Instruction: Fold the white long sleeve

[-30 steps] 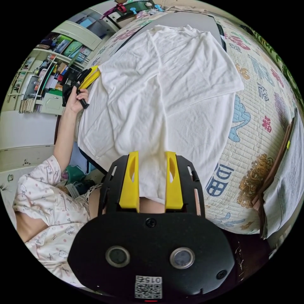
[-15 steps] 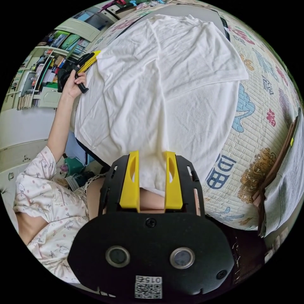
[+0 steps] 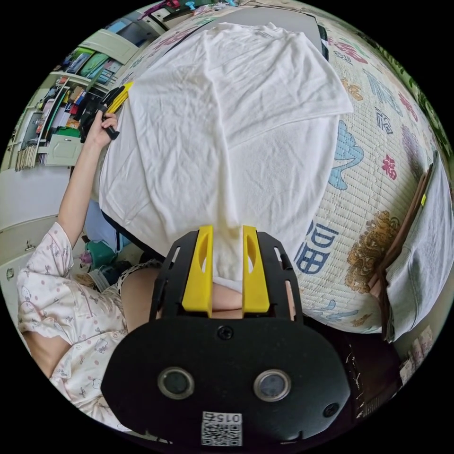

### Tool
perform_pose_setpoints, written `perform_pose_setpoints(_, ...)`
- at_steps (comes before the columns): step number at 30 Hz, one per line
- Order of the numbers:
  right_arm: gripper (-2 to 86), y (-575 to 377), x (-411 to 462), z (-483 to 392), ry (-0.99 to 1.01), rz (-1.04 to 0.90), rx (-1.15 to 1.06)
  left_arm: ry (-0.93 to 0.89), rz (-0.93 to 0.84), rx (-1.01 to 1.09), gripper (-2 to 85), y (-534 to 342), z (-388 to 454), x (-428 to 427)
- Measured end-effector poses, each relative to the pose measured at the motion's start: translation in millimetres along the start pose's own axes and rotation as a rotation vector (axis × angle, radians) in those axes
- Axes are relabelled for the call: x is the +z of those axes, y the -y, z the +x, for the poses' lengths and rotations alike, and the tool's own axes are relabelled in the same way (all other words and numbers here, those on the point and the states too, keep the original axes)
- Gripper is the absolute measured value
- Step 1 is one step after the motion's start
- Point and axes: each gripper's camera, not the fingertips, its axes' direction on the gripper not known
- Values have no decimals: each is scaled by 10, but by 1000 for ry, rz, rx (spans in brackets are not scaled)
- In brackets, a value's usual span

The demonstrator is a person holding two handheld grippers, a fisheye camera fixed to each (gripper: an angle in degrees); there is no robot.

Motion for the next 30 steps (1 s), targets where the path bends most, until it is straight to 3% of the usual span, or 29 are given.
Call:
perform_pose_setpoints(6, 93, -69, -181, 243, 160, 98, -35, -8, -95, 96, 5, 77, 195, -270)
perform_pose_setpoints(10, 85, 16, -730, 436, 404, 392, -34, -84, -138, 134, 3, 135, 198, -509)
perform_pose_setpoints(12, 83, 144, -852, 379, 408, 484, -64, -95, -158, 191, 2, 144, 320, -584)
perform_pose_setpoints(16, 82, 845, -878, 119, 231, 424, -157, -107, -239, 282, -1, 307, 459, -701)
perform_pose_setpoints(21, 85, 1797, -892, 205, 291, 485, -129, -302, -165, 223, -3, 445, 18, -1136)
perform_pose_setpoints(30, 97, 3478, -657, 443, 368, 503, 49, -355, -242, 112, -5, 893, -321, -1402)
